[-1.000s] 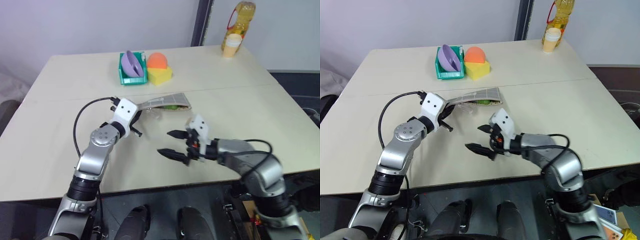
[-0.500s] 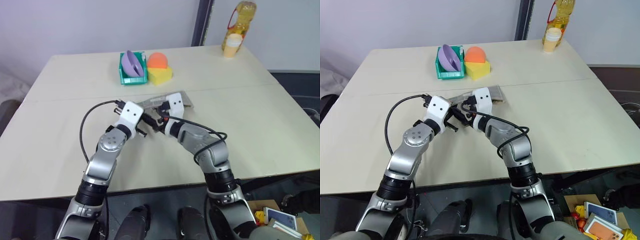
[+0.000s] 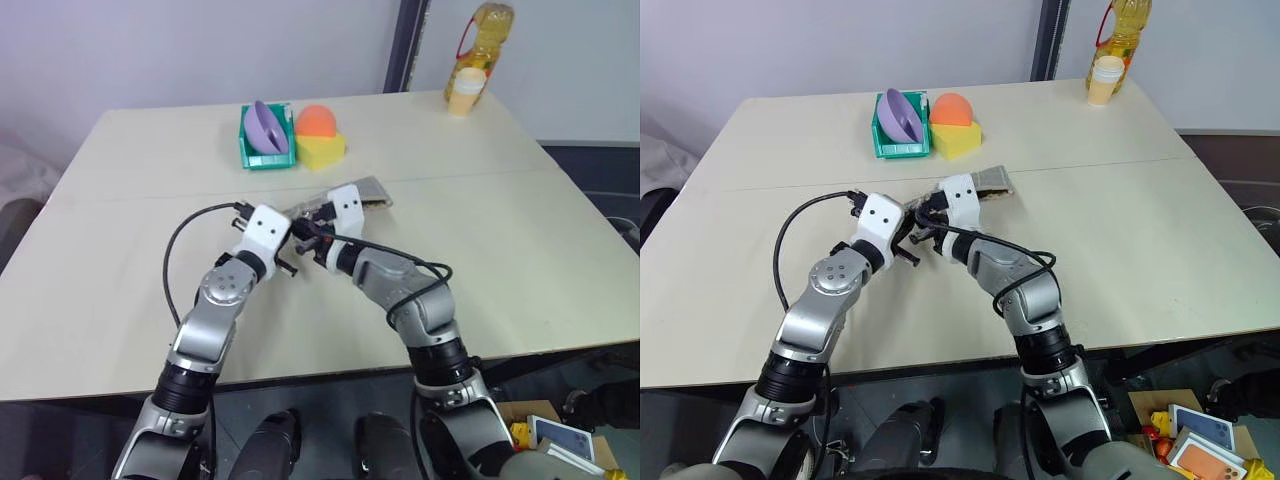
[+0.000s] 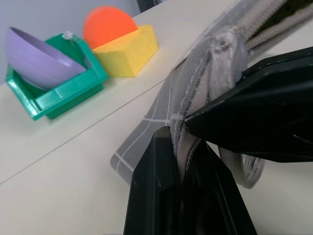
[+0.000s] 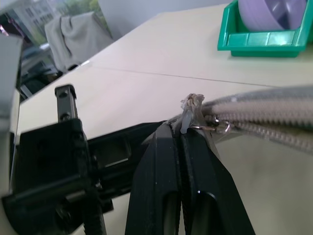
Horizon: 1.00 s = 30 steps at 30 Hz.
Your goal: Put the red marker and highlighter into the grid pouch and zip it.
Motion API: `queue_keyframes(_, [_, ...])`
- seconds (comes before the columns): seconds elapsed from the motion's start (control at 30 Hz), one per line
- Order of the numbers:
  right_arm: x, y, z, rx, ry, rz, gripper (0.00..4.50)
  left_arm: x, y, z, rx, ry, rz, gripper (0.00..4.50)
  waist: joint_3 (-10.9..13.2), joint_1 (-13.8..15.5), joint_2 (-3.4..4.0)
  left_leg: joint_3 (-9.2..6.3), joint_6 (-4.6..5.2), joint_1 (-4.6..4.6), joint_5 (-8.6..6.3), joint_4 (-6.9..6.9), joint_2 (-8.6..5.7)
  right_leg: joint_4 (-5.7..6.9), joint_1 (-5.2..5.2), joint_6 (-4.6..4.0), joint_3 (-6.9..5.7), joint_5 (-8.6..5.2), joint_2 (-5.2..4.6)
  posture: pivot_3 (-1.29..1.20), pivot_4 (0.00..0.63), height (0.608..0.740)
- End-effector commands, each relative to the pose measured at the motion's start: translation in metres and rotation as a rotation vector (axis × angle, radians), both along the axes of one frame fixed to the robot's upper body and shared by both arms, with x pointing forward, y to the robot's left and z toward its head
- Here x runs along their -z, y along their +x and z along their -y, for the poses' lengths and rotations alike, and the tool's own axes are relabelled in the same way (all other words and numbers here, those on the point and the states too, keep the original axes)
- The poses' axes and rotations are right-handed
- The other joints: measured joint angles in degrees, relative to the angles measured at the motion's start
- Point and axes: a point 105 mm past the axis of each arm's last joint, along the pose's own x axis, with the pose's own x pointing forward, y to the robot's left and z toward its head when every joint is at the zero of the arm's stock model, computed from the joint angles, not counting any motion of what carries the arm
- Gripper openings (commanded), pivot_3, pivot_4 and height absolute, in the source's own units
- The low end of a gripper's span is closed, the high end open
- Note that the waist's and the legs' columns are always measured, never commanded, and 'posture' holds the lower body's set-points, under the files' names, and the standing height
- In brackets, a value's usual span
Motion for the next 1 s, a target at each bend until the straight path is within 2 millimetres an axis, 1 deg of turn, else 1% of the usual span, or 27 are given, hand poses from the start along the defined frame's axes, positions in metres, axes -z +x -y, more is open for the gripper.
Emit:
queue_keyframes(0.03, [0.000, 0.007, 0.037, 0.114, -0.087, 0.059, 0.07, -0.023, 0.004, -0.027, -0.096, 0.005, 0.098, 0.00, 0.0, 0.0, 0.00, 0.00, 0.00, 0.00, 0.00, 0.00, 0.00, 0.00, 0.00, 0.00, 0.00, 0.00, 0.00, 0.00, 0.150, 0.740])
queue_keyframes(0.13, [0.001, 0.008, 0.053, 0.132, -0.144, 0.077, 0.07, -0.023, 0.006, -0.039, -0.133, 0.025, 0.108, 0.00, 0.0, -0.1, 0.00, 0.00, 0.00, 0.00, 0.00, 0.00, 0.00, 0.00, 0.00, 0.00, 0.00, 0.00, 0.00, 0.00, 0.150, 0.740])
queue_keyframes(0.2, [0.003, 0.008, 0.068, 0.133, -0.217, 0.099, 0.07, -0.021, 0.007, -0.052, -0.170, 0.059, 0.119, 0.00, 0.0, -0.1, 0.00, 0.00, 0.00, 0.00, 0.00, 0.00, 0.01, 0.00, -0.01, 0.00, 0.00, 0.00, 0.00, 0.00, 0.150, 0.740])
queue_keyframes(0.27, [0.003, 0.007, 0.076, 0.123, -0.256, 0.111, 0.07, -0.020, 0.007, -0.061, -0.193, 0.068, 0.118, 0.00, 0.0, 0.0, 0.00, 0.00, 0.00, 0.00, 0.00, 0.00, 0.01, 0.00, 0.00, 0.00, 0.00, 0.00, 0.00, 0.00, 0.150, 0.740])
queue_keyframes(0.43, [0.007, 0.002, 0.078, 0.073, -0.268, 0.105, 0.07, -0.019, 0.006, -0.064, -0.196, 0.062, 0.117, 0.00, 0.0, 0.0, 0.00, 0.00, 0.00, 0.00, 0.00, 0.00, 0.01, -0.02, 0.01, 0.00, 0.00, 0.00, -0.01, 0.00, 0.150, 0.740])
queue_keyframes(0.5, [0.007, 0.000, 0.075, 0.052, -0.257, 0.101, 0.07, -0.019, 0.006, -0.062, -0.187, 0.057, 0.118, 0.00, 0.0, 0.0, 0.00, 0.00, 0.00, 0.00, 0.00, 0.00, 0.02, -0.02, 0.01, 0.00, 0.00, 0.00, 0.00, 0.00, 0.150, 0.740])
queue_keyframes(0.57, [0.007, -0.002, 0.068, 0.036, -0.205, 0.079, 0.07, -0.020, 0.005, -0.056, -0.172, 0.044, 0.120, 0.00, 0.0, 0.0, 0.00, 0.00, 0.00, 0.00, 0.00, 0.00, 0.02, -0.02, 0.01, 0.00, 0.00, -0.01, 0.00, 0.00, 0.150, 0.740])
queue_keyframes(0.67, [0.005, -0.003, 0.059, 0.030, -0.133, 0.055, 0.91, -0.022, 0.003, -0.047, -0.148, 0.021, 0.123, 0.00, 0.0, 0.0, -0.04, -0.01, 0.00, 0.01, 0.00, 0.00, 0.02, -0.02, 0.03, 0.00, 0.00, -0.01, -0.01, 0.00, 0.150, 0.740])
queue_keyframes(0.7, [0.004, -0.003, 0.056, 0.031, -0.122, 0.051, 1.49, -0.022, 0.002, -0.044, -0.141, 0.019, 0.123, 0.00, 0.0, 0.0, -0.01, -0.03, 0.00, 0.02, 0.00, 0.00, 0.04, -0.02, 0.02, 0.00, -0.01, -0.01, 0.02, 0.00, 0.150, 0.740])
queue_keyframes(0.73, [0.004, -0.003, 0.054, 0.031, -0.115, 0.048, 1.95, -0.022, 0.002, -0.042, -0.136, 0.018, 0.123, 0.00, 0.0, 0.0, 0.01, -0.01, 0.00, 0.01, 0.00, 0.00, 0.04, -0.01, 0.00, -0.01, 0.01, -0.01, 0.03, 0.00, 0.150, 0.740])
queue_keyframes(1.0, [0.008, -0.004, 0.043, 0.018, -0.078, 0.015, 1.95, -0.024, 0.003, -0.036, -0.129, 0.005, 0.123, 0.00, 0.0, 0.1, 0.00, 0.00, 0.00, -0.01, 0.00, 0.01, 0.00, -0.09, 0.05, 0.00, 0.00, 0.00, 0.00, 0.00, 0.150, 0.740])
